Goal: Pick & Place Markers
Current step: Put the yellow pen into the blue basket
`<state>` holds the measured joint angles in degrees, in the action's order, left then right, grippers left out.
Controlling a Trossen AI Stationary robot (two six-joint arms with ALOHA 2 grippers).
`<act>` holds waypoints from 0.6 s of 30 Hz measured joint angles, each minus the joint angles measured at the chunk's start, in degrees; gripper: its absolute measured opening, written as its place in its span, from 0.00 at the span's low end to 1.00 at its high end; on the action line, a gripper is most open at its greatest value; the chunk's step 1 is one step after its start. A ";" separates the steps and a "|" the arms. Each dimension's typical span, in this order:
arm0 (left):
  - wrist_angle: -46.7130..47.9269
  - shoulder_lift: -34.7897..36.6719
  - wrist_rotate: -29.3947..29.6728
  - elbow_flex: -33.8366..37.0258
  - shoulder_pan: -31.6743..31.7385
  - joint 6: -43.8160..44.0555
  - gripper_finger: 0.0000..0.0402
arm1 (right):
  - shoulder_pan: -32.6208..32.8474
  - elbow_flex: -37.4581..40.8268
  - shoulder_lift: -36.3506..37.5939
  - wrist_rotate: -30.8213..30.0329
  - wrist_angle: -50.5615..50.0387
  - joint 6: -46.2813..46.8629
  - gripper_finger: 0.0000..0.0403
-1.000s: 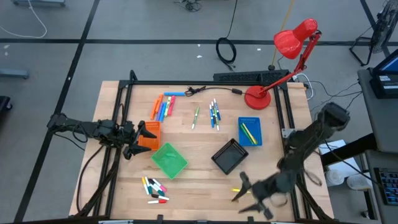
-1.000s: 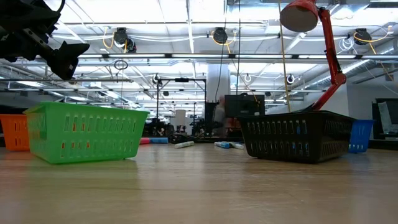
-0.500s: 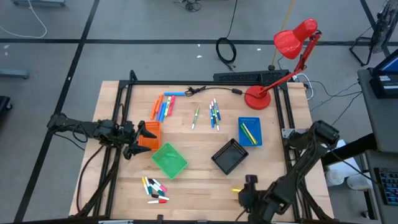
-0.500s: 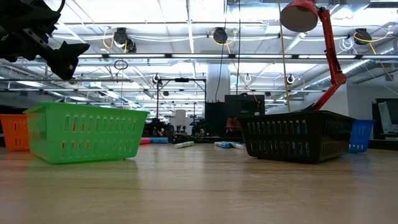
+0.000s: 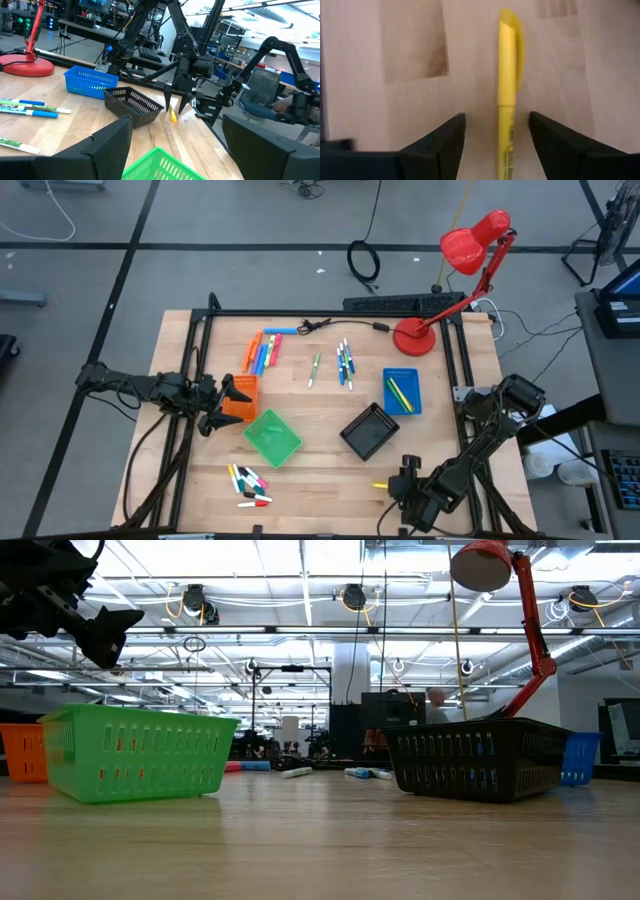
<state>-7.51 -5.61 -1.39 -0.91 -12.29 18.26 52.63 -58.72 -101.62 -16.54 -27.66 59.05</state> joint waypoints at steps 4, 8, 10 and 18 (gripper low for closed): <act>0.00 -0.01 0.00 0.00 0.01 -0.01 0.77 | 0.01 3.24 0.33 1.40 1.10 2.94 0.49; 0.00 0.00 0.00 0.01 0.01 0.00 0.77 | -0.03 5.06 0.25 2.27 0.58 4.83 0.45; 0.00 0.00 0.00 0.00 0.02 -0.01 0.77 | -0.05 5.23 0.22 2.26 0.34 4.84 0.42; 0.00 0.00 0.00 0.00 0.01 -0.01 0.77 | -0.08 5.33 0.14 2.15 -0.15 4.75 0.24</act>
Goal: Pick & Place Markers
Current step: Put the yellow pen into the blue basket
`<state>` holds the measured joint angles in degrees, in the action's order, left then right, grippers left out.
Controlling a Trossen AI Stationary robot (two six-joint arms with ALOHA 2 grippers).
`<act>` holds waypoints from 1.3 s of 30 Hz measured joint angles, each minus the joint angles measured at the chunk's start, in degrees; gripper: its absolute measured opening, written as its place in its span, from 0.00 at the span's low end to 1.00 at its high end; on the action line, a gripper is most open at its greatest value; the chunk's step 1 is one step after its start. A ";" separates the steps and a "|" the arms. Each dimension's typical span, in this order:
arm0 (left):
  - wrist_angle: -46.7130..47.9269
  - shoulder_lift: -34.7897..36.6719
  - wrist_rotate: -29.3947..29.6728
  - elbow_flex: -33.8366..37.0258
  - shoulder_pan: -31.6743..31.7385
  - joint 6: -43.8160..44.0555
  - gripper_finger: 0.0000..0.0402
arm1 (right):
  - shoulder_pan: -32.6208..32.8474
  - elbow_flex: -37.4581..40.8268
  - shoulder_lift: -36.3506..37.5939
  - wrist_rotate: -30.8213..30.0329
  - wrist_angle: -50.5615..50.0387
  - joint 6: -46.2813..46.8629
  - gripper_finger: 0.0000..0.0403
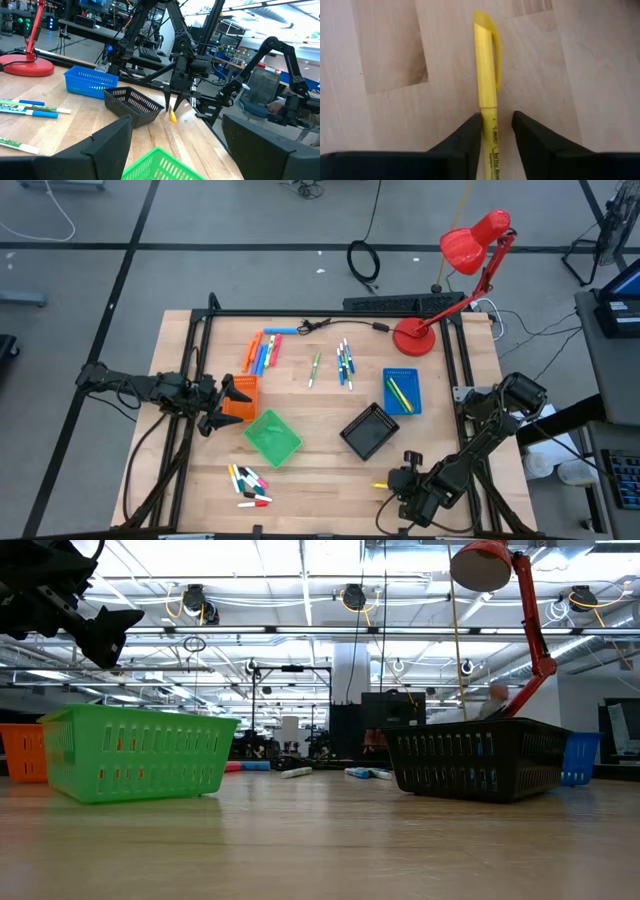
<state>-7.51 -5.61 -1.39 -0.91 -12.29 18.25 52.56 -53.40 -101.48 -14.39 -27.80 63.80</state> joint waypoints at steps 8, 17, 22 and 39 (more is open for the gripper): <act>0.00 0.00 0.00 0.00 0.01 0.01 0.77 | 0.00 0.03 -0.05 -0.85 0.05 -0.05 0.07; 0.00 0.00 0.00 0.00 0.01 0.01 0.77 | 0.02 0.05 -0.12 -1.11 0.14 -0.27 0.07; 0.00 0.00 0.00 0.00 0.01 0.01 0.77 | 0.07 0.05 -0.14 -1.91 0.40 -0.38 0.06; 0.00 0.00 0.00 0.00 0.00 -0.01 0.77 | 0.09 0.10 -0.19 -3.30 0.49 -0.40 0.06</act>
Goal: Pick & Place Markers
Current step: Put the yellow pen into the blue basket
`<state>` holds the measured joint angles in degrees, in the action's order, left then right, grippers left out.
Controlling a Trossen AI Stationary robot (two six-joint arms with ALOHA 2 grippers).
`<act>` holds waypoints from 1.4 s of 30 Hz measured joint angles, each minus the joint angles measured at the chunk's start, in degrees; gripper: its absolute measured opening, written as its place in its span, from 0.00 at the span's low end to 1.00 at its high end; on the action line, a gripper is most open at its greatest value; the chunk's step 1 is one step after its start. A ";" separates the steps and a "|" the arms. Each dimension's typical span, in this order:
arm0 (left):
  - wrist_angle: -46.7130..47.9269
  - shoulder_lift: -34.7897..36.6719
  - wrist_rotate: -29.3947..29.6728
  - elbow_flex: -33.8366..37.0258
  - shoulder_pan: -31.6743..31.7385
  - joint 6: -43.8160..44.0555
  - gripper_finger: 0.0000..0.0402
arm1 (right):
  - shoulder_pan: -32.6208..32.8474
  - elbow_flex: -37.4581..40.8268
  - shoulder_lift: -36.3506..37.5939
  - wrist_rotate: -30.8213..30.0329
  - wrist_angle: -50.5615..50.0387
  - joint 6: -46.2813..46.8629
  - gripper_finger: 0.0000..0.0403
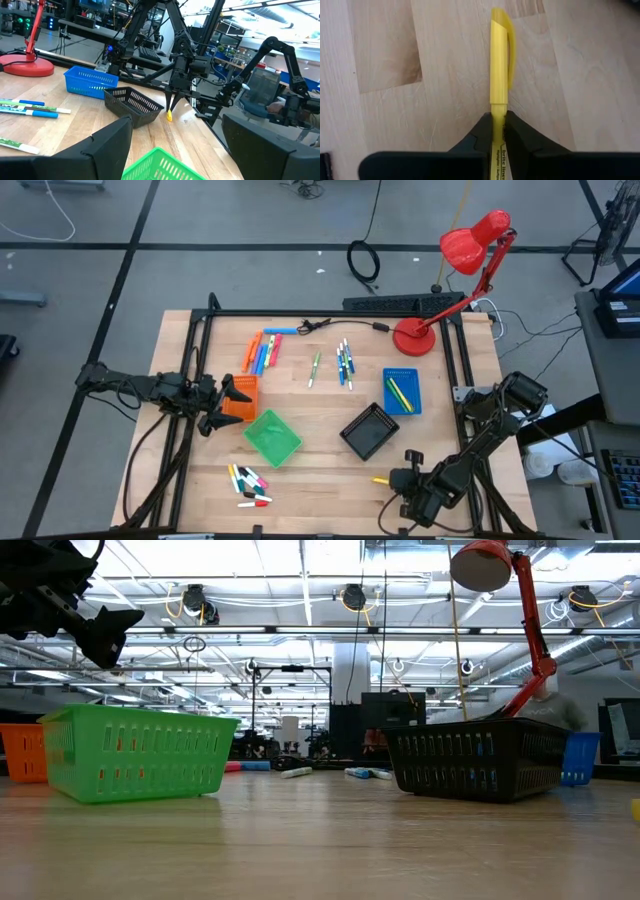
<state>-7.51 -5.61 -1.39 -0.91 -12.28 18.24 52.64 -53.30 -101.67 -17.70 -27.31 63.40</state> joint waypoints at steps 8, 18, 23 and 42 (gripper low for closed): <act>0.00 0.00 0.00 0.00 0.01 0.00 0.77 | 0.00 0.00 0.02 -0.09 0.00 0.00 0.06; 0.00 0.00 0.00 0.00 0.01 0.00 0.77 | 0.00 0.00 0.02 -0.13 0.00 0.00 0.06; 0.00 0.00 0.00 0.00 0.00 0.01 0.77 | -0.01 0.00 0.11 -0.06 0.34 -0.25 0.06; -0.02 0.00 0.00 0.00 -0.01 0.00 0.77 | -0.61 0.12 19.23 -10.76 3.99 -10.36 0.06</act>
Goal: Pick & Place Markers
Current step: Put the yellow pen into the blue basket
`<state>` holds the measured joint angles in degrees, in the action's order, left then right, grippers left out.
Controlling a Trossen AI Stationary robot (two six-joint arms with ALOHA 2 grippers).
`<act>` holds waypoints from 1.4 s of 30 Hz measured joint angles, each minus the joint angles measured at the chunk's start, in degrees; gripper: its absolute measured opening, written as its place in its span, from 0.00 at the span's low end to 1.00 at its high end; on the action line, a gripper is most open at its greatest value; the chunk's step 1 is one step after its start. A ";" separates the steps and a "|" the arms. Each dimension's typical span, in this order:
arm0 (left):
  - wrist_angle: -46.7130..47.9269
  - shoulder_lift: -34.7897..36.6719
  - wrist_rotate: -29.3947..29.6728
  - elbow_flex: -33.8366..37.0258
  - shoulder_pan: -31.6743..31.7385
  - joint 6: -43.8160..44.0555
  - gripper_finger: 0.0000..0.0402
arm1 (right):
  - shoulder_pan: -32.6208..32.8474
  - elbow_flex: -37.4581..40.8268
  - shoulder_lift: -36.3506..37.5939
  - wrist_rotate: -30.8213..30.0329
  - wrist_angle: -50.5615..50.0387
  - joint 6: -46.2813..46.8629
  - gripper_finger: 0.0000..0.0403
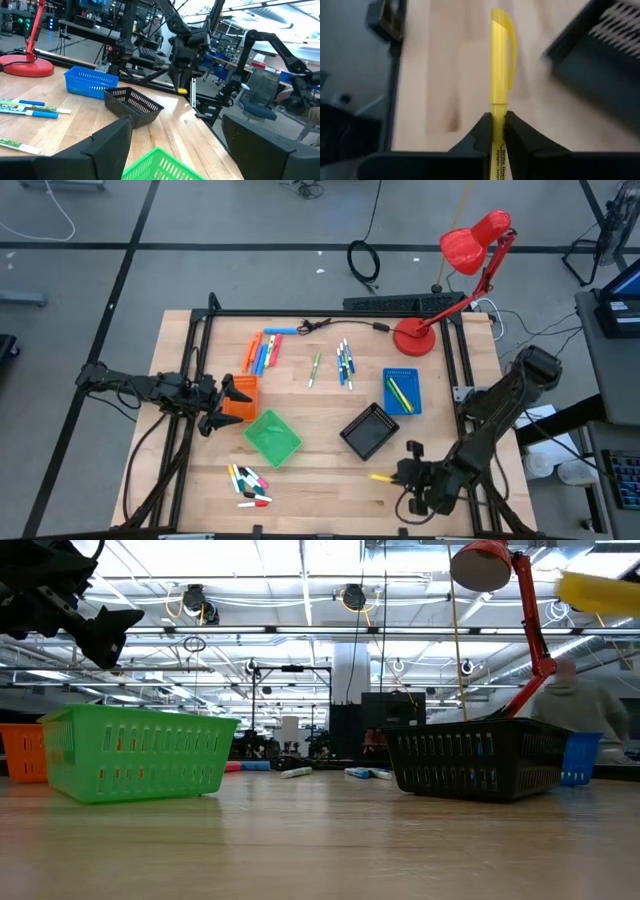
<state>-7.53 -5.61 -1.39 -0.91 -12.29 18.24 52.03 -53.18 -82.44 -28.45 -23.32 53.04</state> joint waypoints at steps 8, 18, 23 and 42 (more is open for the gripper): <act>0.03 0.00 -0.01 0.00 0.01 0.02 0.77 | -2.06 -0.01 7.31 -13.82 0.12 1.84 0.06; 0.02 0.00 -0.02 0.00 0.00 0.02 0.77 | -12.73 -0.07 14.33 -16.48 -8.93 9.07 0.06; 0.02 0.00 -0.01 0.00 0.00 0.02 0.77 | -19.71 -0.07 16.23 -14.59 -21.07 12.42 0.06; 0.02 0.00 -0.01 0.00 0.01 0.01 0.77 | -33.58 9.84 16.33 -8.52 -30.71 15.97 0.13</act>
<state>-7.51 -5.61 -1.40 -0.91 -12.28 18.25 18.45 -43.34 -66.11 -36.97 -54.03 69.01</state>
